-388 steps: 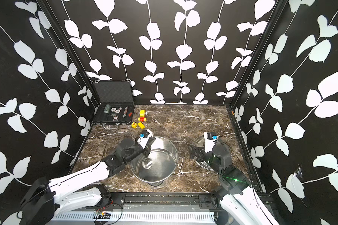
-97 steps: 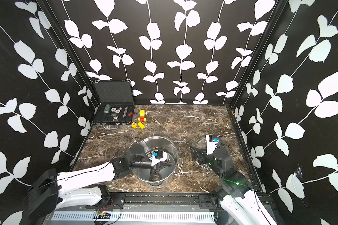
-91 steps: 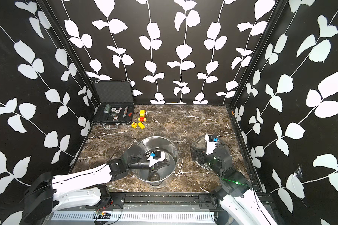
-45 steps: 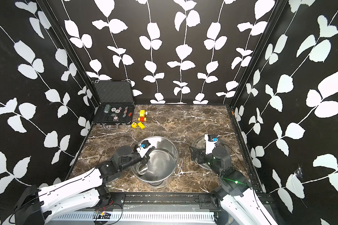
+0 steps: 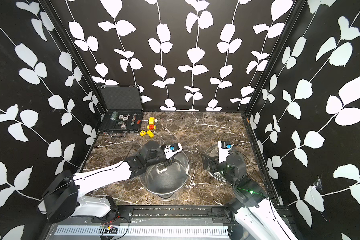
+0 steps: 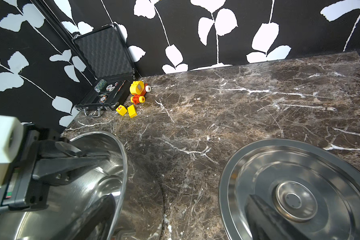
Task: Stir the soup with a spoon
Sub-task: Stir the soup in the pan with a stick, then place the spoon at the center of the board.
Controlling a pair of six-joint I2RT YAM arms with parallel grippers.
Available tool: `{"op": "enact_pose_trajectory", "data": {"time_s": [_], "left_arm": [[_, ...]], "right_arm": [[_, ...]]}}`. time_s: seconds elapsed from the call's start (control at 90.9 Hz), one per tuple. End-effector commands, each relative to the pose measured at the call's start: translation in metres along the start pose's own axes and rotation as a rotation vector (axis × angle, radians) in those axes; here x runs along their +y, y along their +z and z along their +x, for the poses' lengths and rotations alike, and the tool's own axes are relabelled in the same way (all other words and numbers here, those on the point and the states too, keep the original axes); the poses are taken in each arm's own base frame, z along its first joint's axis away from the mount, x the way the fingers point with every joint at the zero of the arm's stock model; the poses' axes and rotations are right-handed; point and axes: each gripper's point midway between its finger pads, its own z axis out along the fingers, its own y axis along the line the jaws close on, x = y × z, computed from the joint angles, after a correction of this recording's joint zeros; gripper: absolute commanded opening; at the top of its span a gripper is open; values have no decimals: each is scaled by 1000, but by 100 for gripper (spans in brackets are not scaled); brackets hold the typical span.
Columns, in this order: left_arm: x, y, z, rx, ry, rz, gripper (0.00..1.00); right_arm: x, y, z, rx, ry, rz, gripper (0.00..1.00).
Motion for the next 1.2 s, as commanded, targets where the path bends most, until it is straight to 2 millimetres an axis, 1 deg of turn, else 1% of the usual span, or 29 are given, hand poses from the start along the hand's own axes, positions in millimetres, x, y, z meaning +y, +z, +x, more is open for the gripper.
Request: {"op": "enact_pose_trajectory", "data": {"time_s": [0.0, 0.121, 0.198, 0.297, 0.374, 0.44, 0.495, 0.616, 0.649, 0.704, 0.781, 0.836, 0.891, 0.935, 1.045, 1.111, 1.188], "left_arm": [[-28, -7, -41, -110, 134, 170, 0], [-55, -15, -40, -62, 250, 271, 0], [-74, -24, -33, -5, 337, 331, 0], [-89, -37, -28, 53, 470, 354, 0], [-94, -46, -26, 100, 599, 330, 0], [-99, -53, -23, 134, 756, 310, 0], [-101, -59, -25, 148, 886, 288, 0], [-103, -70, -43, 136, 1142, 207, 0], [-105, -74, -51, 110, 1204, 180, 0], [-104, -77, -59, 89, 1315, 115, 0], [-105, -78, -66, 45, 1455, 21, 0], [-106, -79, -67, 3, 1540, -33, 0], [-110, -80, -65, -39, 1599, -66, 0], [-116, -81, -59, -64, 1635, -64, 0], [-123, -88, -56, -119, 1608, -71, 0], [-123, -89, -51, -112, 1610, -76, 0], [-122, -89, -48, -105, 1617, -82, 0]], "right_arm": [[11, -4, -14, -12, 11, -35, 99], [18, -4, -14, 34, 13, -56, 99], [26, -2, -16, 61, 17, -88, 99], [39, 1, -17, 100, 24, -150, 99], [52, 3, -19, 132, 37, -206, 99], [65, 6, -20, 165, 51, -270, 99], [80, 8, -19, 207, 66, -346, 99], [111, 12, -14, 305, 133, -511, 96], [117, 12, -13, 324, 159, -549, 95], [129, 13, -15, 334, 194, -613, 94], [146, 13, -18, 337, 232, -704, 93], [158, 15, -17, 347, 256, -764, 93], [171, 15, -15, 369, 263, -820, 92], [181, 15, -12, 388, 260, -850, 91], [201, 12, -18, 373, 257, -926, 90], [209, 12, -18, 379, 266, -953, 90], [214, 16, -12, 406, 271, -957, 89]]}}
